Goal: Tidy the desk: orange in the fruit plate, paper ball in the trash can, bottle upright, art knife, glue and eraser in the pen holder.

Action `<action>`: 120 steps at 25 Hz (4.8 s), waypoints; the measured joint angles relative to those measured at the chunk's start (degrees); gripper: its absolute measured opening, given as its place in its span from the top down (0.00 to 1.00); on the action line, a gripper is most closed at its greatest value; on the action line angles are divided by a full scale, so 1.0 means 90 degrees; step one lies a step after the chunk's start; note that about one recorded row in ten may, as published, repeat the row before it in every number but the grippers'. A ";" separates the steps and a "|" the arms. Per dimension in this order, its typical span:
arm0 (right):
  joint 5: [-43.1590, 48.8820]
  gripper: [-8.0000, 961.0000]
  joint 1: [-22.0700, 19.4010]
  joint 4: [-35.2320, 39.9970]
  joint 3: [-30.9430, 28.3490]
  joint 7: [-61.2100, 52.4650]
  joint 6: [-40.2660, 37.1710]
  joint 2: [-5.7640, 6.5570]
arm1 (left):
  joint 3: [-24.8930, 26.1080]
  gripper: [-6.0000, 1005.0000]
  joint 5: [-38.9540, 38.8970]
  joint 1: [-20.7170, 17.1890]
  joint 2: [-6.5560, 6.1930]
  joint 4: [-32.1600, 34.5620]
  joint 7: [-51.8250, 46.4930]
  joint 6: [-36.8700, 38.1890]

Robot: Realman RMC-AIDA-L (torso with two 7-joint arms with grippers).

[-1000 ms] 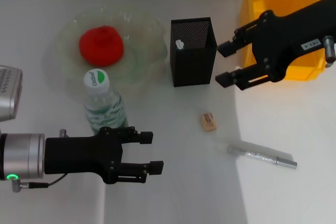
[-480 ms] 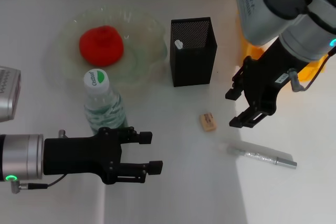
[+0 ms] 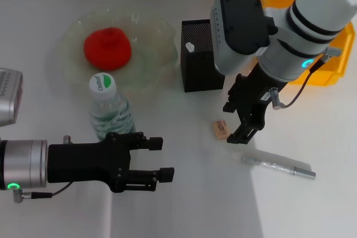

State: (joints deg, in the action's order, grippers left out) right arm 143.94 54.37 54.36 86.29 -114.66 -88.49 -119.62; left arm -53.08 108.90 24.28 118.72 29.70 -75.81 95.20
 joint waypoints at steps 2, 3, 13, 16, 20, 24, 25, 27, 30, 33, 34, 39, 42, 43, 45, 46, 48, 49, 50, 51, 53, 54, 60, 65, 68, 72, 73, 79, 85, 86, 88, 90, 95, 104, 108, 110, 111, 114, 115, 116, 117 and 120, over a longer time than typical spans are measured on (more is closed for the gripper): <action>-0.0007 0.27 0.0048 -0.0118 0.0165 0.0033 0.0196 -0.0006 | 0.0000 0.20 -0.0001 0.0013 0.0001 0.0000 -0.0001 -0.0006; -0.0007 0.27 0.0048 -0.0118 0.0165 0.0033 0.0196 -0.0006 | 0.0000 0.20 -0.0001 0.0013 0.0001 0.0000 -0.0001 -0.0006; -0.0100 0.27 0.0134 -0.0456 0.0804 0.0054 0.0953 -0.0022 | 0.0000 0.20 -0.0022 0.0069 0.0003 0.0000 0.0000 -0.0028; -0.0188 0.27 0.0169 -0.0643 0.0929 0.0086 0.1159 -0.0023 | 0.0000 0.20 -0.0038 0.0078 0.0003 0.0000 0.0000 -0.0031; -0.0301 0.27 0.0239 -0.0810 0.1047 0.0107 0.1277 -0.0029 | 0.0000 0.20 -0.0059 0.0088 0.0003 0.0000 0.0002 -0.0032; -0.0324 0.28 0.0270 -0.0853 0.1071 0.0112 0.1289 -0.0029 | 0.0000 0.20 -0.0060 0.0088 0.0003 0.0000 0.0004 -0.0031; -0.0324 0.29 0.0272 -0.0857 0.1073 0.0115 0.1290 -0.0029 | 0.0000 0.20 -0.0060 0.0087 0.0003 0.0000 0.0005 -0.0032; -0.0323 0.30 0.0290 -0.0883 0.1077 0.0117 0.1296 -0.0029 | 0.0000 0.20 -0.0059 0.0087 0.0003 0.0001 0.0005 -0.0032; -0.0323 0.38 0.0314 -0.0942 0.1077 0.0119 0.1298 -0.0029 | -0.0002 0.20 -0.0059 0.0085 0.0003 0.0000 0.0005 -0.0032; -0.0323 0.52 0.0316 -0.0947 0.1082 0.0121 0.1300 -0.0029 | -0.0005 0.20 -0.0060 0.0085 0.0003 0.0000 0.0006 -0.0031; -0.0320 0.52 0.0316 -0.0950 0.1089 0.0122 0.1300 -0.0029 | -0.0008 0.20 -0.0060 0.0085 0.0003 0.0000 0.0006 -0.0032; -0.0316 0.52 0.0317 -0.0996 0.1129 0.0123 0.1307 -0.0029 | -0.0009 0.20 -0.0063 0.0085 0.0003 0.0001 0.0006 -0.0032; -0.0313 0.52 0.0317 -0.1001 0.1142 0.0122 0.1340 -0.0029 | -0.0018 0.20 -0.0064 0.0085 0.0003 0.0000 0.0006 -0.0032; -0.0313 0.52 0.0317 -0.1001 0.1142 0.0122 0.1340 -0.0029 | -0.0022 0.20 -0.0065 0.0085 0.0003 0.0000 0.0005 -0.0031; -0.0313 0.52 0.0309 -0.1001 0.1144 0.0117 0.1367 -0.0028 | -0.0029 0.20 -0.0066 0.0085 0.0003 0.0000 0.0002 -0.0032; -0.0313 0.52 0.0309 -0.1001 0.1144 0.0117 0.1367 -0.0028 | -0.0029 0.20 -0.0066 0.0085 0.0003 0.0000 0.0002 -0.0032; -0.0313 0.52 0.0291 -0.1001 0.1144 0.0105 0.1383 -0.0028 | -0.0030 0.20 -0.0068 0.0085 0.0003 0.0000 0.0000 -0.0030; -0.0314 0.52 0.0283 -0.1001 0.1144 0.0102 0.1389 -0.0028 | -0.0030 0.20 -0.0068 0.0085 0.0003 0.0000 0.0000 -0.0030; -0.0321 0.54 0.0255 -0.0981 0.1125 0.0101 0.1393 -0.0027 | -0.0030 0.20 -0.0070 0.0085 0.0007 -0.0023 -0.0001 -0.0022; -0.0325 0.55 0.0238 -0.0959 0.1111 0.0101 0.1387 -0.0026 | -0.0029 0.20 -0.0069 0.0085 0.0008 -0.0032 -0.0001 -0.0019; -0.0330 0.58 0.0153 -0.0829 0.1080 0.0101 0.1326 -0.0015 | -0.0025 0.20 -0.0069 0.0085 0.0010 -0.0054 -0.0002 -0.0010; -0.0330 0.58 0.0153 -0.0829 0.1080 0.0101 0.1326 -0.0015 | -0.0025 0.20 -0.0069 0.0085 0.0010 -0.0054 -0.0002 -0.0010; -0.0626 0.58 -0.0685 0.0829 -0.0212 0.0352 0.0565 0.0032 | -0.0025 0.20 -0.0070 0.0085 0.0002 -0.0058 -0.0004 0.0013; -0.1607 0.58 -0.1429 0.1916 -0.1484 0.0700 0.0351 0.0040 | -0.0040 0.20 -0.0070 0.0085 -0.0005 -0.0055 0.0005 0.0013; -0.2116 0.58 -0.1661 0.2079 -0.2008 0.0795 0.0447 0.0043 | -0.0042 0.20 -0.0069 0.0085 -0.0007 -0.0043 0.0007 0.0012; -0.2597 0.59 -0.1880 0.1969 -0.2606 0.0821 0.1144 0.0046 | -0.0050 0.20 -0.0068 0.0089 -0.0017 -0.0018 0.0008 0.0005; -0.2596 0.59 -0.1909 0.1860 -0.2631 0.0794 0.1438 0.0043 | -0.0050 0.20 -0.0068 0.0091 -0.0017 -0.0015 0.0008 0.0000; -0.2279 0.59 -0.1553 0.0949 -0.2612 0.0723 0.2186 0.0050 | -0.0049 0.20 -0.0066 0.0117 -0.0019 -0.0018 0.0016 -0.0028; -0.2019 0.57 -0.1234 0.0546 -0.2598 0.0736 0.2217 0.0060 | -0.0023 0.20 -0.0059 0.0134 -0.0017 -0.0049 0.0015 -0.0033; -0.2019 0.57 -0.1234 0.0546 -0.2598 0.0736 0.2217 0.0060 | -0.0015 0.20 -0.0057 0.0134 -0.0017 -0.0055 0.0020 -0.0035; -0.2019 0.57 -0.1216 0.0545 -0.2577 0.0743 0.2210 0.0060 | -0.0011 0.20 -0.0057 0.0131 -0.0017 -0.0058 0.0032 -0.0039; -0.2019 0.53 -0.1199 0.0542 -0.2560 0.0743 0.2174 0.0060 | -0.0010 0.20 -0.0057 0.0130 -0.0017 -0.0059 0.0040 -0.0040; -0.2026 0.35 -0.1215 0.0677 -0.2575 0.0720 0.1965 0.0060 | -0.0016 0.20 -0.0047 0.0134 -0.0017 -0.0056 0.0038 -0.0042; -0.0499 0.33 -0.1075 0.2617 -0.2476 -0.0509 -0.1183 0.0113 | -0.0049 0.20 -0.0062 0.0132 -0.0023 -0.0011 0.0001 -0.0025; -0.0074 0.33 -0.1099 0.2855 -0.1891 -0.0835 -0.2008 0.0043 | -0.0047 0.20 -0.0061 0.0135 -0.0014 -0.0021 0.0002 -0.0038; -0.0010 0.33 -0.1284 0.2775 -0.1479 -0.0938 -0.2110 0.0042 | -0.0041 0.20 -0.0065 0.0127 -0.0014 -0.0013 0.0006 -0.0032; -0.0010 0.33 -0.1284 0.2775 -0.1479 -0.0938 -0.2110 0.0042 | -0.0041 0.20 -0.0065 0.0127 -0.0014 -0.0013 0.0006 -0.0032; 0.0095 0.33 -0.1465 0.2629 -0.1198 -0.1006 -0.2061 0.0029 | -0.0049 0.20 -0.0052 0.0133 -0.0014 0.0004 0.0006 -0.0028; 0.0115 0.33 -0.1513 0.2552 -0.1097 -0.1040 -0.2026 0.0027 | -0.0050 0.20 -0.0042 0.0136 -0.0015 0.0004 0.0006 -0.0028; 0.0123 0.33 -0.1571 0.2448 -0.0982 -0.1073 -0.1977 0.0027 | -0.0050 0.20 -0.0034 0.0138 -0.0019 0.0004 0.0006 -0.0027; 0.0141 0.33 -0.1611 0.2359 -0.0896 -0.1091 -0.1918 0.0027 | -0.0050 0.20 -0.0033 0.0138 -0.0020 0.0004 0.0006 -0.0027; 0.0299 0.33 -0.1736 0.2116 -0.0616 -0.1196 -0.1681 0.0024 | -0.0050 0.20 -0.0028 0.0138 -0.0023 0.0004 0.0021 -0.0028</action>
State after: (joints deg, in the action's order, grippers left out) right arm 146.63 38.75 73.41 80.75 -125.42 -103.62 -119.40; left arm -53.53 108.64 25.52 118.51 29.74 -75.62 94.95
